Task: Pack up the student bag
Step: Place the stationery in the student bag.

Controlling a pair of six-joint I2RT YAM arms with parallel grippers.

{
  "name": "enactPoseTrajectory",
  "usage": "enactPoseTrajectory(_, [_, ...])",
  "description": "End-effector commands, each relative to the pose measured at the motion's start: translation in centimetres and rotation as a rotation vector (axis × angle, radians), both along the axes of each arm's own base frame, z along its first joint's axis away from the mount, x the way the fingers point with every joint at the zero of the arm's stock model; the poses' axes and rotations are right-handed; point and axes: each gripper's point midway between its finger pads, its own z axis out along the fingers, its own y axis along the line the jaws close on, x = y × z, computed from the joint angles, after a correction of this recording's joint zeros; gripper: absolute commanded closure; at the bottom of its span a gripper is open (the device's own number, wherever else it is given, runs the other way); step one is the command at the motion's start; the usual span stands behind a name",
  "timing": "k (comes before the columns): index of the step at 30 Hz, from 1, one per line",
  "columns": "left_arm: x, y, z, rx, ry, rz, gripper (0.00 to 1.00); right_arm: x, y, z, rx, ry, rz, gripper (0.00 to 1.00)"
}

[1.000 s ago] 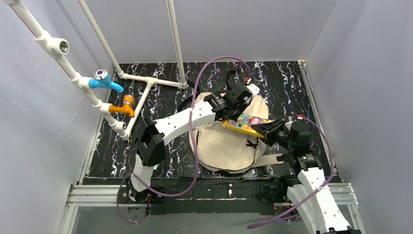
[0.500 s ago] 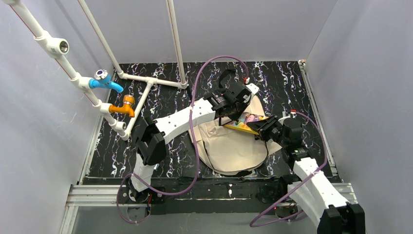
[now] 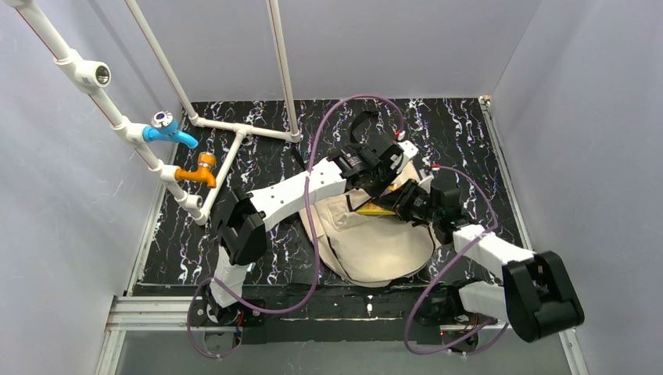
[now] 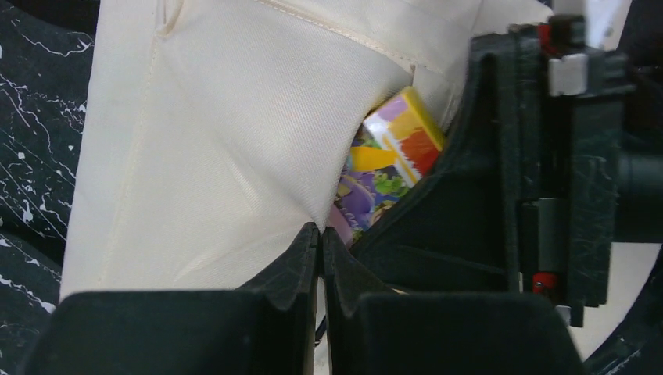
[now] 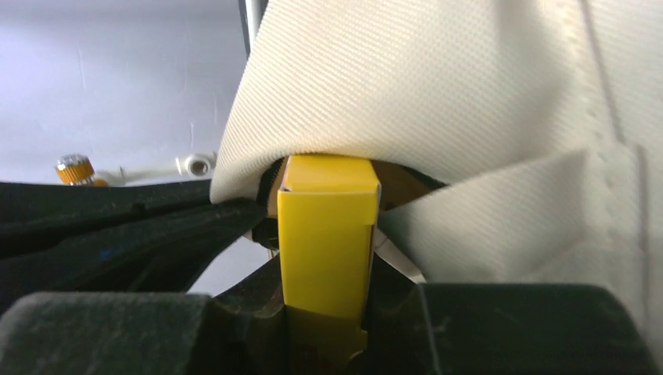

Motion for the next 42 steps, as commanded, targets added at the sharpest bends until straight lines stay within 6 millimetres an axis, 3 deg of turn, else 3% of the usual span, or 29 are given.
enactPoseTrajectory(1, [-0.6, -0.6, 2.6, -0.050, -0.054, -0.055, 1.00, -2.1, 3.2, 1.4, 0.051, -0.056, 0.307, 0.93])
enactPoseTrajectory(3, [-0.5, -0.4, 2.4, -0.047, -0.053, -0.046, 1.00, -1.5, 3.4, 1.6, 0.043, -0.068, 0.328, 0.84])
enactPoseTrajectory(5, [-0.4, -0.3, 2.2, -0.047, -0.048, -0.034, 1.00, -0.8, 2.9, 1.3, -0.019, -0.063, 0.326, 0.67])
enactPoseTrajectory(9, [-0.1, 0.2, 2.0, -0.046, -0.056, 0.001, 1.00, -1.7, 0.0, -0.8, -0.195, 0.072, 0.268, 0.43])
enactPoseTrajectory(13, [0.3, 0.9, 1.9, -0.040, -0.067, 0.031, 1.00, -3.2, -1.6, -0.6, -0.217, 0.097, 0.220, 0.25])
enactPoseTrajectory(17, [0.6, 1.4, 2.1, -0.054, -0.057, 0.041, 1.00, -3.5, -2.1, 1.4, -0.156, 0.045, 0.126, 0.18])
enactPoseTrajectory(21, [0.3, 1.6, 2.2, -0.071, -0.046, 0.035, 1.00, -2.9, -2.6, 2.0, -0.112, -0.013, 0.033, 0.25])
enactPoseTrajectory(26, [-0.2, 1.2, 2.4, -0.108, -0.038, 0.002, 1.00, -1.4, -2.7, 0.9, -0.140, -0.040, 0.004, 0.38])
enactPoseTrajectory(31, [-0.3, 1.0, 2.3, -0.119, -0.039, -0.012, 1.00, 0.3, -3.3, -0.3, -0.238, -0.064, 0.000, 0.59])
enactPoseTrajectory(33, [-0.2, 1.1, 2.0, -0.107, -0.042, -0.014, 1.00, 0.5, -2.9, -0.2, -0.237, -0.077, 0.025, 0.74])
enactPoseTrajectory(36, [0.0, 1.3, 1.4, -0.080, -0.051, -0.019, 1.00, -0.7, -2.2, -0.2, -0.199, -0.039, 0.085, 0.99])
enactPoseTrajectory(42, [0.6, 1.2, 1.2, -0.073, -0.062, -0.019, 1.00, -5.1, -0.3, -0.8, -0.052, 0.127, 0.269, 0.99])
